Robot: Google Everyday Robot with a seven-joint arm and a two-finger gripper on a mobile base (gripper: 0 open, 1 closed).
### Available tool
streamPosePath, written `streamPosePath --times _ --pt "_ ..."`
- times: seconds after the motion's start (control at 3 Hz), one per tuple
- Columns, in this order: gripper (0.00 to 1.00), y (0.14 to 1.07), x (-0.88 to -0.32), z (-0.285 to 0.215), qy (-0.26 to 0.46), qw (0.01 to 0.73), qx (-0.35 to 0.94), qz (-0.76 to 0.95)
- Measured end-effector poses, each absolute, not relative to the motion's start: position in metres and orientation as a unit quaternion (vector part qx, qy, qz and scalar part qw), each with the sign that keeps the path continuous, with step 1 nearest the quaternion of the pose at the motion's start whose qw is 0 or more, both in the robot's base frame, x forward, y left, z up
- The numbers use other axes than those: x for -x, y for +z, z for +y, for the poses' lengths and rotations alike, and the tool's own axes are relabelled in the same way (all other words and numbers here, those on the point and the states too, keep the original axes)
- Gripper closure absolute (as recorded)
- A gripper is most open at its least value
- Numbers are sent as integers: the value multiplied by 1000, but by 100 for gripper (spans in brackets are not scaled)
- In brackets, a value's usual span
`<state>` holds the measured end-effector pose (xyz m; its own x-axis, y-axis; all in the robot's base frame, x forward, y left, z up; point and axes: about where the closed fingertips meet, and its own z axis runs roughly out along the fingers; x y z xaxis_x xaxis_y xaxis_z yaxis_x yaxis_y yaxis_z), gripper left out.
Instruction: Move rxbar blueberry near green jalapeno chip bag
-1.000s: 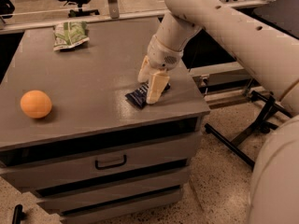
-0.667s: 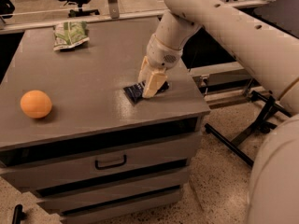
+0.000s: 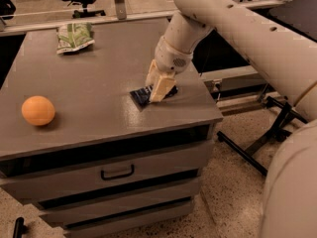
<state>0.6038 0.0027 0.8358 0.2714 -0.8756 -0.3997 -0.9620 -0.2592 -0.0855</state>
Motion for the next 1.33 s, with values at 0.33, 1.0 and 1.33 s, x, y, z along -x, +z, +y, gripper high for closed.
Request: streamPosePath --times 0.33,1.0,1.33 --pt "100 836 -604 3 137 158 782 588" --pt "100 878 -661 -2 11 238 778 582" --pt "100 912 -695 -4 -62 279 773 567"
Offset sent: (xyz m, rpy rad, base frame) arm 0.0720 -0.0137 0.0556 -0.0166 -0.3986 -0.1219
